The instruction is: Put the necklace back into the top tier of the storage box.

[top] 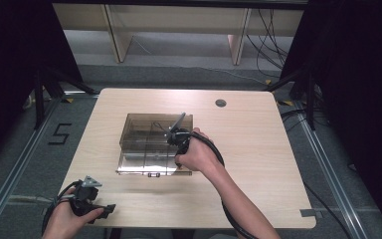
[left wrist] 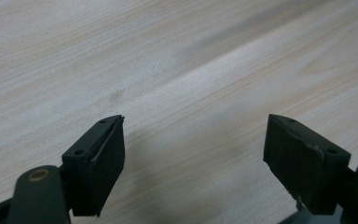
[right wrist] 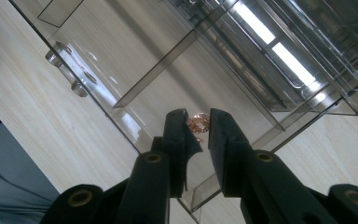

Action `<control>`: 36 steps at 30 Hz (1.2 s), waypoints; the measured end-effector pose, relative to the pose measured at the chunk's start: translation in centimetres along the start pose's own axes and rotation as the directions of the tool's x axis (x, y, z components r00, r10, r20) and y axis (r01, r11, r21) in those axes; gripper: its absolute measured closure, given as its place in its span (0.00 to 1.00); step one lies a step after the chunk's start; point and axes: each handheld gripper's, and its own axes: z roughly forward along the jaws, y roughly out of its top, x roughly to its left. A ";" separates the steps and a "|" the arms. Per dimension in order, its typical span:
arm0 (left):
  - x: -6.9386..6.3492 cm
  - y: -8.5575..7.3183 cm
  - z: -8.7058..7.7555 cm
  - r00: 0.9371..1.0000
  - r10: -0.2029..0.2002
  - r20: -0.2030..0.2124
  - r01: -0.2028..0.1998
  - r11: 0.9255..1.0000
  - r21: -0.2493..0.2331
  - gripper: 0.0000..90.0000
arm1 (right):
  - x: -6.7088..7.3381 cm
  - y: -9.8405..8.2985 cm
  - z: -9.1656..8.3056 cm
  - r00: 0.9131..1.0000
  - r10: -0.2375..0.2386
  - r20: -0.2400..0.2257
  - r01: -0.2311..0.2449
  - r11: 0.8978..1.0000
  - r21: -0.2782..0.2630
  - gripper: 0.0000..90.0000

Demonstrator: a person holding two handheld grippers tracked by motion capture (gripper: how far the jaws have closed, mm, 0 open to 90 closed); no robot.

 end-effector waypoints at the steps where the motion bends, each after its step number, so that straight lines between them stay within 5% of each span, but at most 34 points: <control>1: 0.0 0.0 -0.2 1.000 0.014 0.008 -0.015 1.000 0.026 0.23 | 0.2 0.0 0.0 1.000 0.011 0.002 -0.011 1.000 0.005 0.84; 4: 0.0 0.0 -0.2 1.000 0.004 0.013 -0.004 1.000 0.014 0.23 | 0.5 0.0 0.0 1.000 0.015 0.008 -0.015 1.000 0.013 0.82; 11: 0.0 0.0 -0.1 1.000 0.008 0.007 -0.008 1.000 0.010 0.23 | 0.2 0.1 -0.2 0.997 -0.068 0.027 0.069 0.998 -0.007 0.75; 17: 0.0 0.0 -0.1 1.000 0.009 0.006 -0.009 1.000 0.017 0.23 | 0.4 -0.2 -0.6 0.999 -0.038 0.034 0.039 0.999 -0.025 0.70; 18: 0.0 0.0 -0.2 1.000 0.010 0.006 -0.010 1.000 0.016 0.23 | 0.0 -0.2 -0.7 0.994 -0.095 0.051 0.097 0.995 -0.032 0.69; 19: 0.0 0.0 -0.1 1.000 0.009 0.004 -0.009 1.000 0.011 0.23 | 0.3 -0.4 -0.9 0.997 -0.053 0.048 0.054 0.998 -0.031 0.68; 21: 0.0 0.0 -0.2 1.000 -0.001 0.005 0.000 1.000 0.011 0.23 | 0.3 -0.4 -1.4 0.997 -0.067 0.049 0.070 0.996 -0.052 0.67; 25: 0.0 0.0 -0.1 1.000 0.001 0.004 -0.001 1.000 0.006 0.23 | 0.7 -0.9 -2.0 1.000 -0.010 0.019 0.011 0.997 -0.077 0.64; 36: 0.0 0.0 -0.1 1.000 0.003 -0.003 -0.003 1.000 0.005 0.23 | 0.2 -2.4 -3.2 1.000 0.015 0.020 -0.013 0.996 -0.093 0.62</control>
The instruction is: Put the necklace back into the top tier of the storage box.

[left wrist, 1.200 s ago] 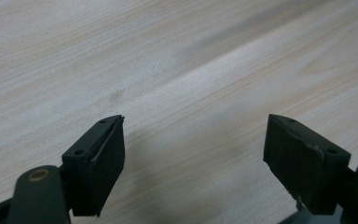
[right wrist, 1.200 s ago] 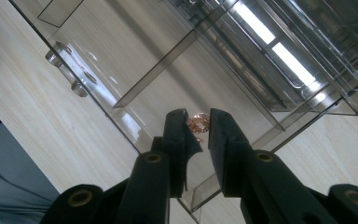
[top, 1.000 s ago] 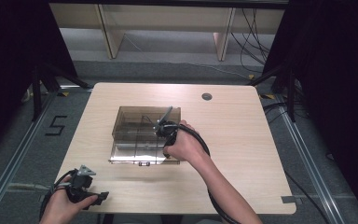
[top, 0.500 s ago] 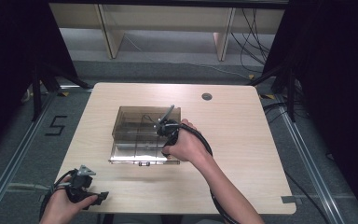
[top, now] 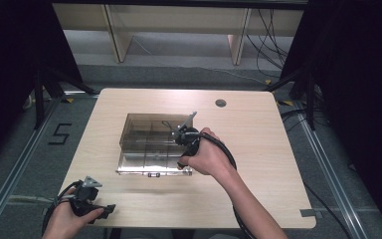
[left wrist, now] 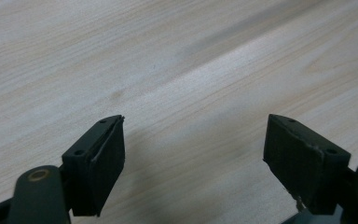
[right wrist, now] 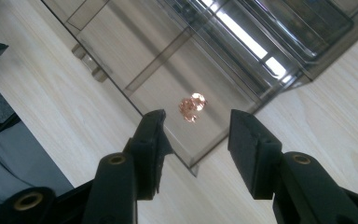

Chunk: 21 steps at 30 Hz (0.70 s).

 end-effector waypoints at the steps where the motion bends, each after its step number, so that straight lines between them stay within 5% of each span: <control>1: 0.0 0.0 0.0 1.000 0.003 -0.003 -0.003 1.000 0.000 0.23 | -0.1 -0.3 -0.1 1.000 0.010 0.001 -0.010 1.000 -0.006 0.62; 11: -0.1 -0.1 0.1 1.000 -0.007 -0.005 0.007 1.000 -0.003 0.23 | -2.2 -3.4 -0.7 0.998 0.066 0.014 -0.066 0.996 -0.058 0.65; 21: 0.0 -0.1 0.1 1.000 -0.004 -0.005 0.004 1.000 -0.003 0.23 | -5.2 -8.4 0.1 0.984 0.175 0.016 -0.173 0.980 -0.096 0.66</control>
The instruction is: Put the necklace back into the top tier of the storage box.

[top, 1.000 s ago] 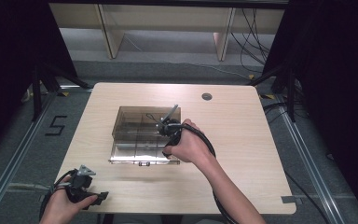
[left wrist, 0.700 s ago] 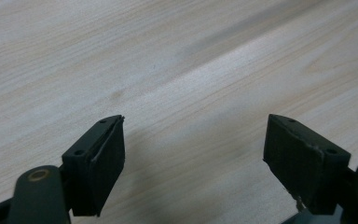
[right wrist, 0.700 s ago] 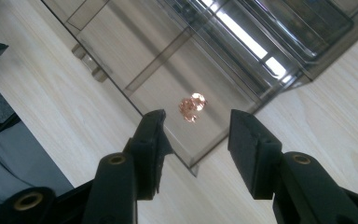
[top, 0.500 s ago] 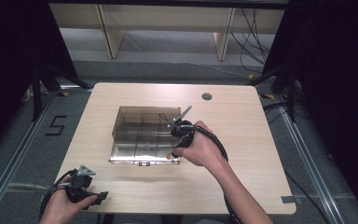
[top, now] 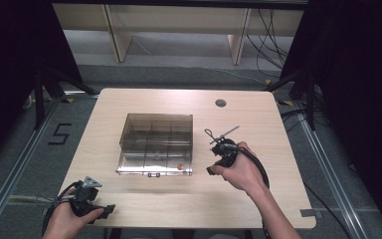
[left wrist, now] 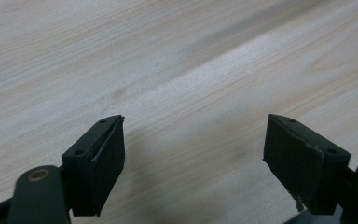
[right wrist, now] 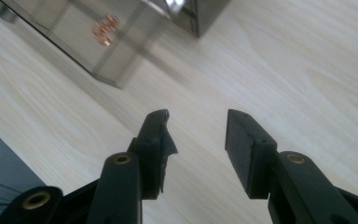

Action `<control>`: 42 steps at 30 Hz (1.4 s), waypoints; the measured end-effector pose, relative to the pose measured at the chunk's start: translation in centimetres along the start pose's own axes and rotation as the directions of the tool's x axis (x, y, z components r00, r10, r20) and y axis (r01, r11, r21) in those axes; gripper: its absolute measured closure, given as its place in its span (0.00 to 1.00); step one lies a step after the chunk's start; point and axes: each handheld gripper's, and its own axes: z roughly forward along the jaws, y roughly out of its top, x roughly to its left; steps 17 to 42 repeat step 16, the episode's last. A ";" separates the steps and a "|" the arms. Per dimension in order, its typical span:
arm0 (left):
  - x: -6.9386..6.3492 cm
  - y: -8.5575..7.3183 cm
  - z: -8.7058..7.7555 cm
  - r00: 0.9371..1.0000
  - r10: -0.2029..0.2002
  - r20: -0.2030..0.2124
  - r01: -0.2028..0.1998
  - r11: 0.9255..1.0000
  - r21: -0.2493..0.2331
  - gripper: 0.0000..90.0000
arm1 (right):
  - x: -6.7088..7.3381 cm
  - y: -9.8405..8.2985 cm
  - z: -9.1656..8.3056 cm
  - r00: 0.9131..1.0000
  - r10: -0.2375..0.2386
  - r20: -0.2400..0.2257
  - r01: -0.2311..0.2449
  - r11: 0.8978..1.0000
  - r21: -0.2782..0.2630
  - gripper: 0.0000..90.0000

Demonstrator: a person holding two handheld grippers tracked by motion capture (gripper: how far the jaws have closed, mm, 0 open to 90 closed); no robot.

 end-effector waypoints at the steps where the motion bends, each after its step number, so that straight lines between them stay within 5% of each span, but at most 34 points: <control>1: 0.0 0.0 0.0 1.000 0.002 0.000 -0.002 1.000 0.002 0.23 | -0.4 -0.7 0.2 1.000 0.029 0.005 -0.029 0.999 0.014 0.65; 4: 0.0 0.1 0.1 1.000 0.007 -0.008 -0.007 1.000 -0.001 0.23 | -1.4 -2.2 1.0 0.999 0.030 -0.013 -0.030 0.999 -0.015 0.64; 5: 0.0 0.1 0.1 1.000 0.003 -0.007 -0.004 1.000 -0.010 0.23 | -1.5 -2.7 1.3 0.998 0.069 -0.002 -0.069 0.998 0.003 0.63; 12: 0.0 0.1 -0.2 1.000 0.002 -0.002 -0.002 1.000 0.007 0.23 | -3.4 -4.9 2.0 0.993 0.115 0.025 -0.115 0.993 -0.001 0.61; 42: 0.0 0.2 -0.2 1.000 0.006 0.000 -0.006 1.000 -0.002 0.23 | -3.7 -5.3 2.1 0.991 0.133 0.020 -0.133 0.991 -0.005 0.60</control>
